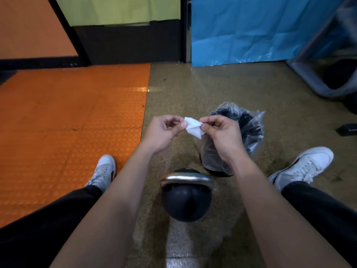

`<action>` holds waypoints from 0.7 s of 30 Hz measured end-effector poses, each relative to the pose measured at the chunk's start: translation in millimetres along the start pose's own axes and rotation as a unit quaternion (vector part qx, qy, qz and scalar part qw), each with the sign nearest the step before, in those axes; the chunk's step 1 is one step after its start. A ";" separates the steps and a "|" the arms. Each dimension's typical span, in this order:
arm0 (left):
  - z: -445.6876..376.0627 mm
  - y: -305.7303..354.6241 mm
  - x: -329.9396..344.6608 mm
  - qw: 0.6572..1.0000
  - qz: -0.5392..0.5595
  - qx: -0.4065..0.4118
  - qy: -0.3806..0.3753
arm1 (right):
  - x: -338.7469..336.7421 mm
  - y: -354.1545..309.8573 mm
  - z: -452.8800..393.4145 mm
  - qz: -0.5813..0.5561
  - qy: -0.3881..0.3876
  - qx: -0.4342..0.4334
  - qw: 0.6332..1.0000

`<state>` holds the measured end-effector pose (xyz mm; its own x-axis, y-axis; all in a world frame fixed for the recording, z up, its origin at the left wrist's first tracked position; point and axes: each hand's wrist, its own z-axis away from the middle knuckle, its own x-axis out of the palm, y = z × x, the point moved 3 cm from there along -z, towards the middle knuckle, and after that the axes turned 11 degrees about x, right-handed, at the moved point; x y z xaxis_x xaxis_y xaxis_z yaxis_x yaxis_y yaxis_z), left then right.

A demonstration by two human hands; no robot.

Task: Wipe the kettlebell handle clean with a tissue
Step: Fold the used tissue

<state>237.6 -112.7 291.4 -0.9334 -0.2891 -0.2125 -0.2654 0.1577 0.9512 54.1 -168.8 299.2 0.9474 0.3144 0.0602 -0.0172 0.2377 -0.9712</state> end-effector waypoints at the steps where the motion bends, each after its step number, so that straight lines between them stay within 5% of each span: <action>1: -7.0 0.2 0.6 1.000 -0.010 0.005 0.005 | -1.4 -4.3 -5.7 0.006 0.002 -0.007 1.000; 17: -148.5 -11.5 136.8 0.994 -0.064 -0.052 0.069 | -97.3 -57.9 -124.4 0.135 0.148 0.039 0.979; 21: -149.0 -34.8 151.5 0.978 -0.176 -0.105 -0.024 | -118.8 -24.4 -146.0 0.153 0.169 0.107 0.968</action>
<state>141.4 -302.7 259.4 -0.8047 -0.2444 -0.5410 -0.5223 -0.1418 0.8409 -11.3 -346.1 282.1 0.9371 0.0905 -0.3371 -0.3456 0.3769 -0.8594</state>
